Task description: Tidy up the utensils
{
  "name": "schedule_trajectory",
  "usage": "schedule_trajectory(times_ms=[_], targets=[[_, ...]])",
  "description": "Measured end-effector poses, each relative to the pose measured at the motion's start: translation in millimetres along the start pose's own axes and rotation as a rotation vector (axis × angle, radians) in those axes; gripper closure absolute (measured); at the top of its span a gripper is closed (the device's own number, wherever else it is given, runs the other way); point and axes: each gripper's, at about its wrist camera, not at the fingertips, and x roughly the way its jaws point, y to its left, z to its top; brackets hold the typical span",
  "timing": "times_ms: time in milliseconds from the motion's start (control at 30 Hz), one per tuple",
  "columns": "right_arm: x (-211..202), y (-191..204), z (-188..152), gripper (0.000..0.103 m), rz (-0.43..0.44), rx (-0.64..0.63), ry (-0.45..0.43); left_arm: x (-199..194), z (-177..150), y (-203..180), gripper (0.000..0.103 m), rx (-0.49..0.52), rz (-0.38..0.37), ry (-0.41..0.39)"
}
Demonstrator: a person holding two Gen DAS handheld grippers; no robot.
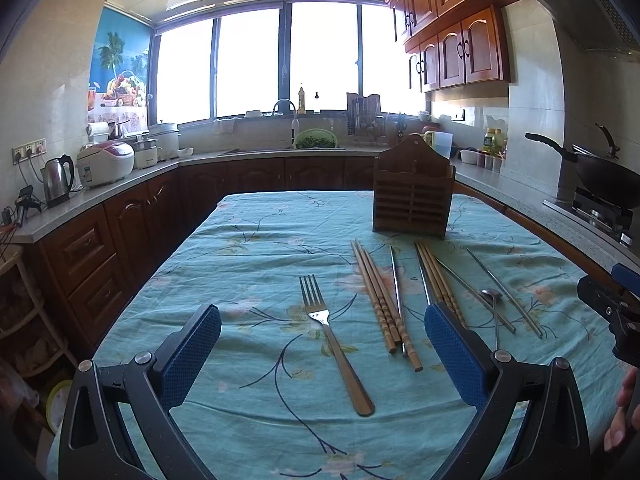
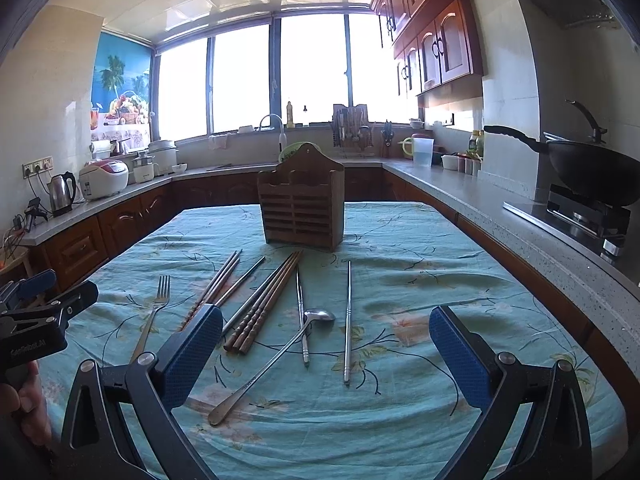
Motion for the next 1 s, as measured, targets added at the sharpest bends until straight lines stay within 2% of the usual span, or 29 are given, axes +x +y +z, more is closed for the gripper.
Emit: schedule_trajectory(times_ms=[1000], targets=[[-3.5,2.2,-0.9,0.000,0.053,0.010,-0.016,0.9,0.3,1.1,0.001,-0.011,-0.003,0.003]])
